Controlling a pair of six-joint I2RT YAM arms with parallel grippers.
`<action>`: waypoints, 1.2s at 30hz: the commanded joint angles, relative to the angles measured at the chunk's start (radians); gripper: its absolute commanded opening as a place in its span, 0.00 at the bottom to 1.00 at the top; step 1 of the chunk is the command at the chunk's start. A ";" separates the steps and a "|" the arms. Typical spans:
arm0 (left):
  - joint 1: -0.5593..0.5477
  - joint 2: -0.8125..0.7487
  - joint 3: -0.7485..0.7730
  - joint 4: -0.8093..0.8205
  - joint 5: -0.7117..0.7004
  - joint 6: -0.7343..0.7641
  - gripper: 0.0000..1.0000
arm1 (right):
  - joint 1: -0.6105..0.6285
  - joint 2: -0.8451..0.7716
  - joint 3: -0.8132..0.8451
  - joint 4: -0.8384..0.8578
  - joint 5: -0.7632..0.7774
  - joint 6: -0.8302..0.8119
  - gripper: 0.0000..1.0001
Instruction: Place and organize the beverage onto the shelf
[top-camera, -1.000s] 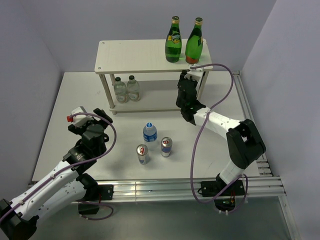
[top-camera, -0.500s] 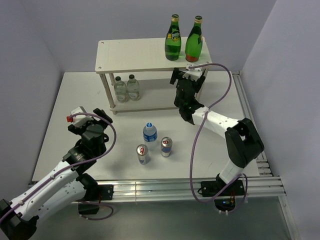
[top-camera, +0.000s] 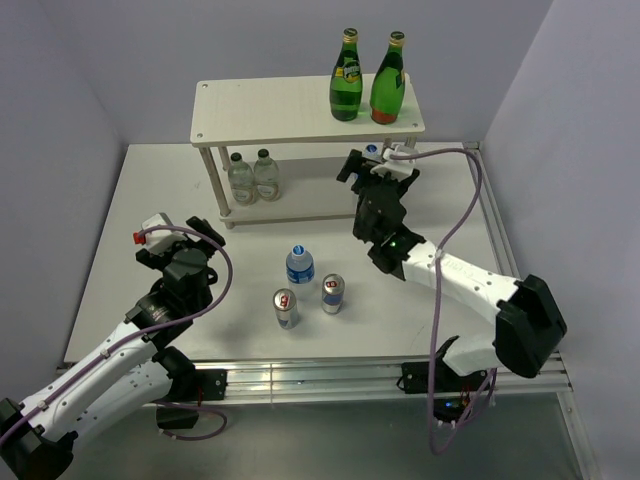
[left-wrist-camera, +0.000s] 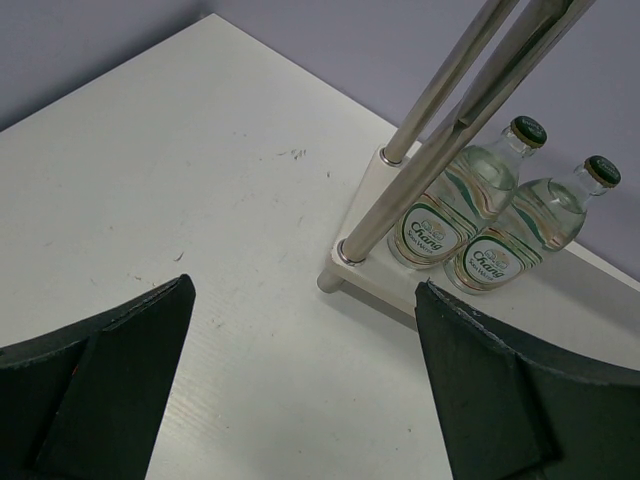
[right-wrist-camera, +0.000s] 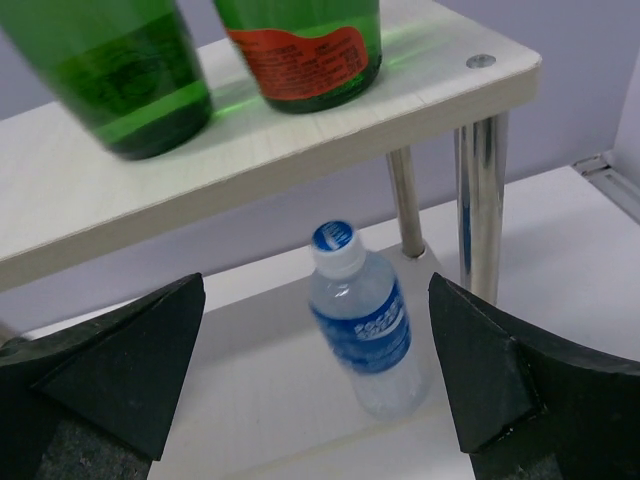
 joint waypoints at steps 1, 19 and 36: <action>0.000 -0.015 0.010 0.016 -0.014 0.008 0.99 | 0.087 -0.119 -0.036 0.000 0.101 0.000 1.00; 0.000 -0.044 0.004 0.011 0.003 -0.001 0.99 | 0.542 -0.138 -0.134 -0.520 -0.108 0.460 1.00; 0.000 -0.054 0.004 -0.001 0.006 -0.009 0.99 | 0.571 0.074 -0.045 -0.635 -0.030 0.581 1.00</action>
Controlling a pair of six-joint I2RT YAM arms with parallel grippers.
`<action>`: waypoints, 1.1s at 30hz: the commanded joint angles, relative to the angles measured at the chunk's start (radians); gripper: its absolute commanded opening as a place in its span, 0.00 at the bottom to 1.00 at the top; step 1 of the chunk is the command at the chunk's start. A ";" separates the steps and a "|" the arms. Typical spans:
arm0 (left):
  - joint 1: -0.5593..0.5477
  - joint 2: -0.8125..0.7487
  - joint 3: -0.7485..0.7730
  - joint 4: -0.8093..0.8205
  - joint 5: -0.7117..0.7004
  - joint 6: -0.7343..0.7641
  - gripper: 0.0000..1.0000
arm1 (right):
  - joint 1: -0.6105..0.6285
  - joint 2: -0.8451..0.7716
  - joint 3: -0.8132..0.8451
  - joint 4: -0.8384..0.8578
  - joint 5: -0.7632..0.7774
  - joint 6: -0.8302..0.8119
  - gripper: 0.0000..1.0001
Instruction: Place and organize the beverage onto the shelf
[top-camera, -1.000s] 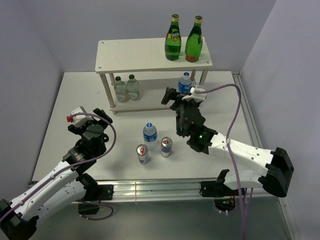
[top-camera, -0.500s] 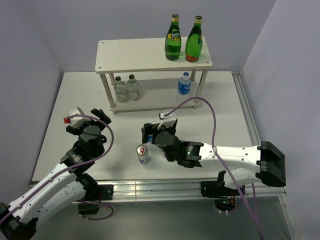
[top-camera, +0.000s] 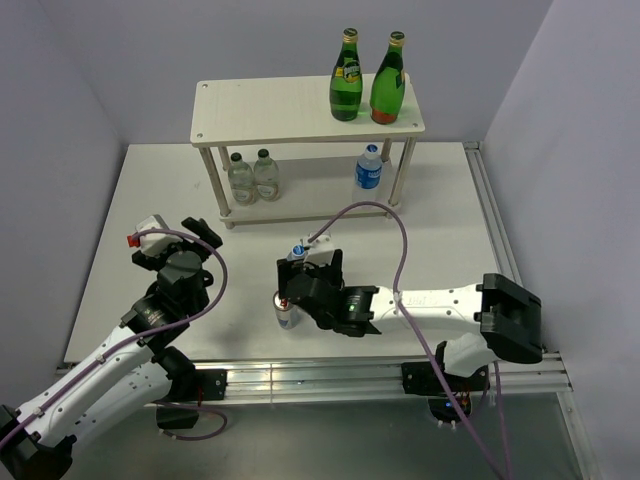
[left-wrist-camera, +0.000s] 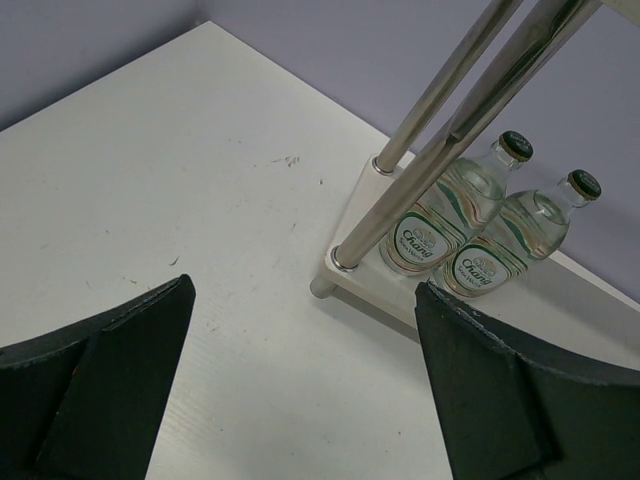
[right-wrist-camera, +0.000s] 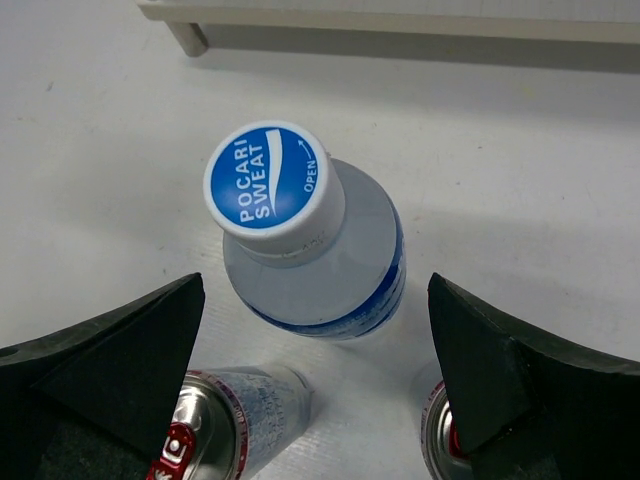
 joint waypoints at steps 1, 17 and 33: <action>0.000 -0.014 0.004 0.004 0.005 -0.005 0.99 | 0.005 0.035 0.046 0.008 0.047 0.029 1.00; 0.000 -0.014 0.007 0.002 0.008 -0.005 0.99 | 0.005 0.128 0.118 -0.018 0.162 0.013 0.15; 0.000 -0.022 0.004 0.004 0.009 -0.007 0.99 | -0.125 -0.076 0.098 0.392 0.320 -0.390 0.00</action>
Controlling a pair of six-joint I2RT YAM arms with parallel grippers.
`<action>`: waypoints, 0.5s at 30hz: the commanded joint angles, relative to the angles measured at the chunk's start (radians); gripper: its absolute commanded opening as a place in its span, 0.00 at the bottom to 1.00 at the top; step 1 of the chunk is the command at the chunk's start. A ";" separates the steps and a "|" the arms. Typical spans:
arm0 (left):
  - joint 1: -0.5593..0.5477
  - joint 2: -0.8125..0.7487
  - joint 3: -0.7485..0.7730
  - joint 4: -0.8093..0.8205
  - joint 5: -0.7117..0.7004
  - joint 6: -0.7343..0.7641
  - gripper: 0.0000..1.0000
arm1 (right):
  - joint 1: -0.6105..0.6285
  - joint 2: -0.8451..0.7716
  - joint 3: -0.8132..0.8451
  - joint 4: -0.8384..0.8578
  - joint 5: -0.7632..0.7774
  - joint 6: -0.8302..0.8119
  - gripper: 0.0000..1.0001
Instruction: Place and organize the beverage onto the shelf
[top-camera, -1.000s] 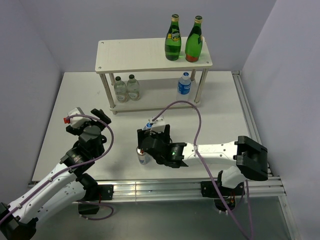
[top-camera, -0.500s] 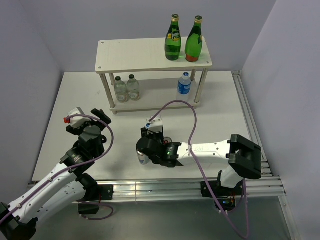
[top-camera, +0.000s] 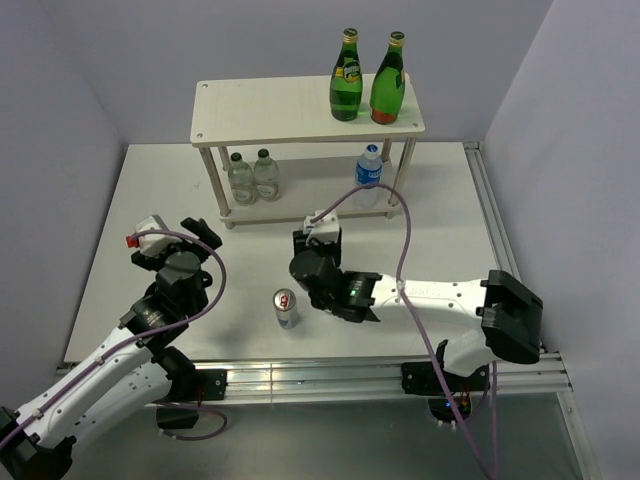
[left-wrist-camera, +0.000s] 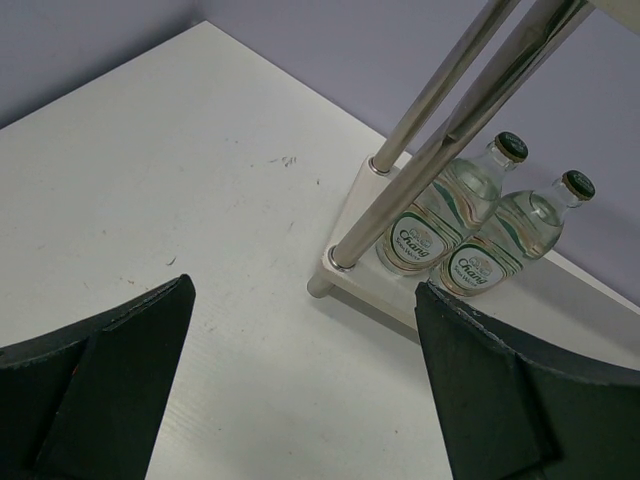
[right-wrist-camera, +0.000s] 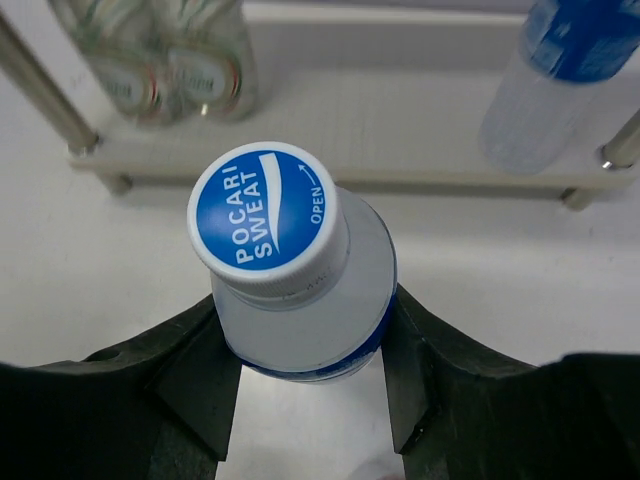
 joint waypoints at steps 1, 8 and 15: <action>0.000 -0.016 0.004 0.007 0.003 -0.006 0.99 | -0.068 -0.104 0.033 0.303 0.124 -0.160 0.00; 0.000 -0.009 0.002 0.015 0.006 -0.003 0.99 | -0.223 -0.096 0.033 0.510 0.056 -0.252 0.00; 0.000 0.001 0.004 0.015 0.001 0.000 0.99 | -0.337 -0.010 0.083 0.613 -0.011 -0.284 0.00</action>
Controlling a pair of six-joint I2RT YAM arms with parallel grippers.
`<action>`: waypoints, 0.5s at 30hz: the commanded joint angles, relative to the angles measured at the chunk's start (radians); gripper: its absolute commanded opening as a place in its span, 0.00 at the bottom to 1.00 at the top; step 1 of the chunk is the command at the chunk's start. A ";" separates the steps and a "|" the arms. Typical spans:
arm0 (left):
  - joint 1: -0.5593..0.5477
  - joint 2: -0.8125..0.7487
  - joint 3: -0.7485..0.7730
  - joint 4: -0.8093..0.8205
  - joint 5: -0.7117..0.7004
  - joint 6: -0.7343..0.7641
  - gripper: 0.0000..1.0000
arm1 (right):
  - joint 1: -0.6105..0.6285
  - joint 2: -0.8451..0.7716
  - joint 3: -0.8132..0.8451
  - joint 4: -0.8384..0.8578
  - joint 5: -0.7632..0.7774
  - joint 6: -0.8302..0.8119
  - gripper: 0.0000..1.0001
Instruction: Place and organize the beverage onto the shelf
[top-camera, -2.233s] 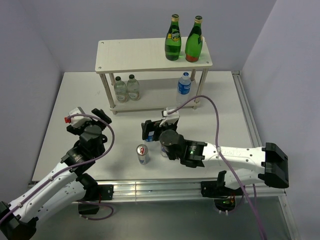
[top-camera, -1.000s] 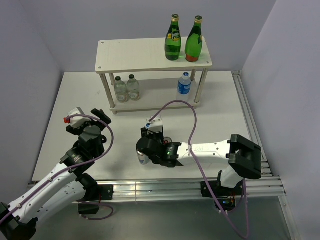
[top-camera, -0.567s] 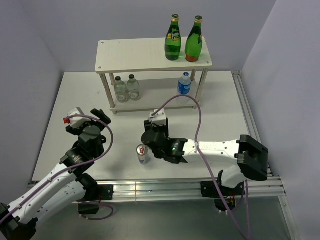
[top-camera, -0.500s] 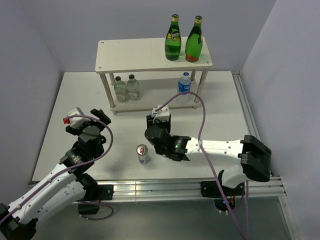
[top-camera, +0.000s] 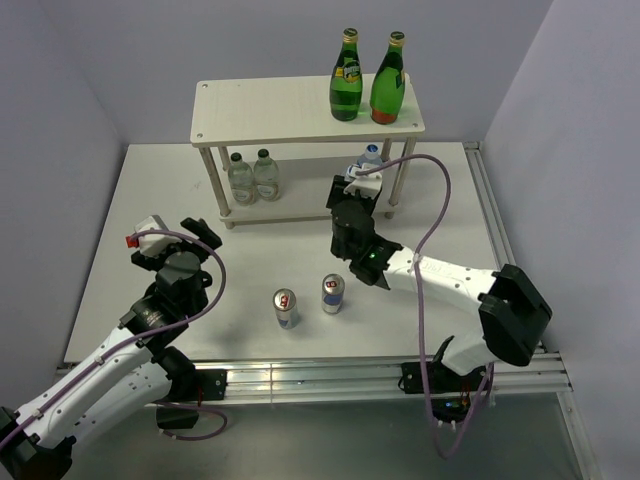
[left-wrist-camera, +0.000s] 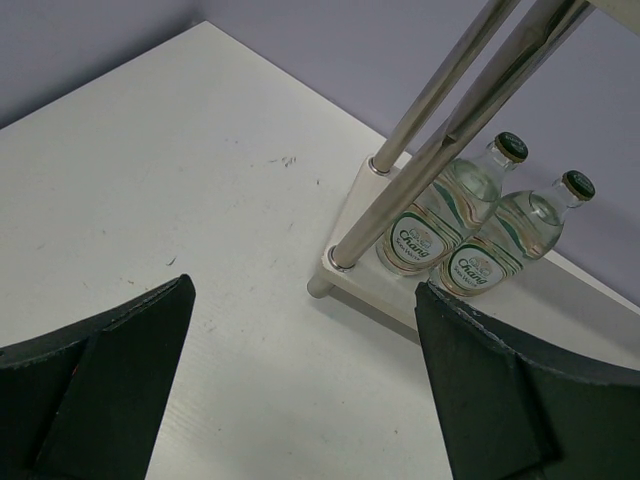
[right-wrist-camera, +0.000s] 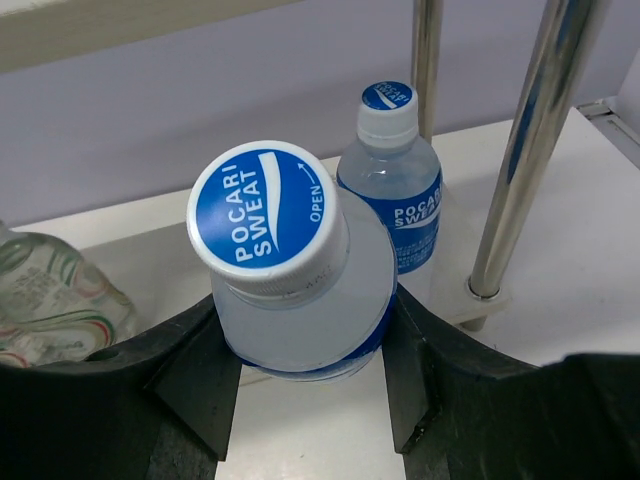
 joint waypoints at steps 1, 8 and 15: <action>0.000 0.004 0.004 0.014 0.001 -0.001 0.99 | -0.039 0.041 0.088 0.203 -0.031 -0.024 0.00; 0.000 0.008 0.005 0.014 0.000 -0.002 0.99 | -0.082 0.095 0.128 0.200 -0.057 -0.005 0.00; 0.000 0.007 0.005 0.014 0.001 -0.002 0.99 | -0.111 0.142 0.146 0.229 -0.063 -0.022 0.00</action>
